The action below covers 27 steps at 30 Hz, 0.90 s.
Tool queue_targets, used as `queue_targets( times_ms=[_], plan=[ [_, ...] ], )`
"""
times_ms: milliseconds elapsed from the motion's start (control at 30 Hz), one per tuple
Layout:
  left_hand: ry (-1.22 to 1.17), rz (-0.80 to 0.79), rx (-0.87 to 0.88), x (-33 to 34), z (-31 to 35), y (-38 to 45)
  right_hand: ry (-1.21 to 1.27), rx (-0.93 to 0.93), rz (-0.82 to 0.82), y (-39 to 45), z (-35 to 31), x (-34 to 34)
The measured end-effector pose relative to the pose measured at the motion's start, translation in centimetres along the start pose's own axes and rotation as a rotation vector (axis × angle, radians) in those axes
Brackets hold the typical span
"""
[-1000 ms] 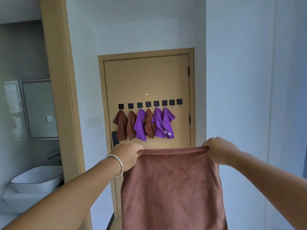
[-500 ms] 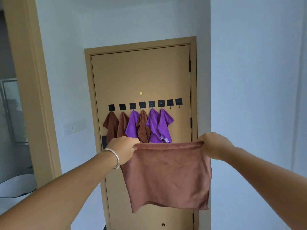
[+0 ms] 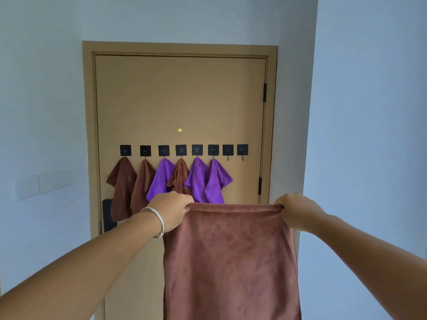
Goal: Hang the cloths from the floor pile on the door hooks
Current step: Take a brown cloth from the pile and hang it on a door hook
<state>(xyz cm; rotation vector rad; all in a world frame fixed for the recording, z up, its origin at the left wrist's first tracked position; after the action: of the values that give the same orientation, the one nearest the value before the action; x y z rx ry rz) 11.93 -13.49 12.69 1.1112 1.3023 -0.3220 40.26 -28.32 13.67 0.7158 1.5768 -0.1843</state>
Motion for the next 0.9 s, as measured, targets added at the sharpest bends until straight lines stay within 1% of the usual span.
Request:
queue_targets(
  times_ms=[200,300,433,533,600,700,800,900],
  plan=[
    [-0.053,0.017,0.005,3.6,-6.0,6.8,0.020,-0.001,0.047,9.0,-2.5,2.4],
    [-0.081,0.026,0.010,5.6,-8.1,9.1,-0.008,-0.006,0.069,12.0,-3.2,3.7],
    [-0.090,0.017,0.020,7.6,-9.9,11.7,-0.033,-0.032,0.055,15.2,-3.7,5.1],
    [-0.108,0.033,0.031,8.9,-11.2,14.0,0.020,-0.049,0.043,17.6,-4.0,5.7],
    [-0.107,0.070,0.043,9.8,-11.9,15.5,0.080,-0.061,0.045,19.2,-4.1,6.1],
    [-0.085,0.115,0.110,11.3,-12.5,17.8,0.177,-0.090,0.064,22.0,-4.0,6.8],
    [0.127,0.080,0.251,12.8,-13.1,20.6,0.266,-0.110,0.072,25.2,-3.7,7.3],
    [0.162,0.083,0.355,14.2,-13.5,24.0,0.328,-0.128,0.052,29.0,-2.9,8.0]
  ],
)
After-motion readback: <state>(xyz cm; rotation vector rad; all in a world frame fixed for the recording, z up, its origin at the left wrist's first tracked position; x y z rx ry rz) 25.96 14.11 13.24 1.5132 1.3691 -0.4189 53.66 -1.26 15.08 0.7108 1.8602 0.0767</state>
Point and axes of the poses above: each hand's wrist, its own y-axis towards the middle knuckle, its own x-axis out of the palm, z = x × y, the point moved 1 cm from there along y, towards the middle knuckle, and after that the axes turned 8 degrees about x, right-handed, at the moved point
